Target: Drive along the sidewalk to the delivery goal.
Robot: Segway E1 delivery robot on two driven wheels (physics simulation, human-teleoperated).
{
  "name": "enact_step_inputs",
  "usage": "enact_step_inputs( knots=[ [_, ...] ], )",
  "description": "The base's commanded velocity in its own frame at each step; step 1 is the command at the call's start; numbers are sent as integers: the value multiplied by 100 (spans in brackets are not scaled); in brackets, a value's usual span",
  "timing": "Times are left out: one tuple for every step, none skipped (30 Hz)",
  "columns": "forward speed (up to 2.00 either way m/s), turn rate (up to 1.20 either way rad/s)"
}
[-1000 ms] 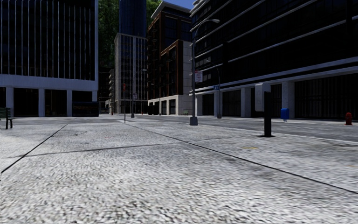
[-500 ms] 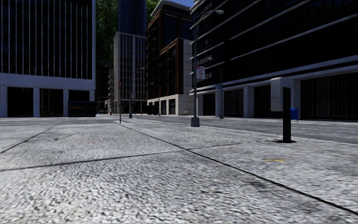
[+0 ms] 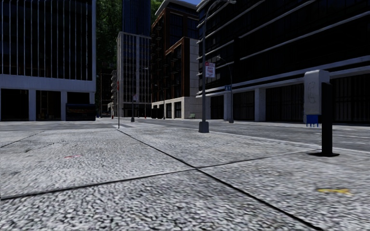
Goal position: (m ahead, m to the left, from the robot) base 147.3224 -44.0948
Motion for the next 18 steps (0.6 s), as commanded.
enact_step_inputs(
  knots=[
    [200, 0],
    [200, 0],
    [200, 0],
    [200, 0],
    [200, 0],
    [200, 0],
    [200, 0],
    [200, 0],
    [200, 0],
    [200, 0],
    [200, 0],
    [200, 0],
    [200, 0],
    [200, 0],
    [200, 0],
    [200, 0],
    [200, 0],
    [200, 0]
  ],
)
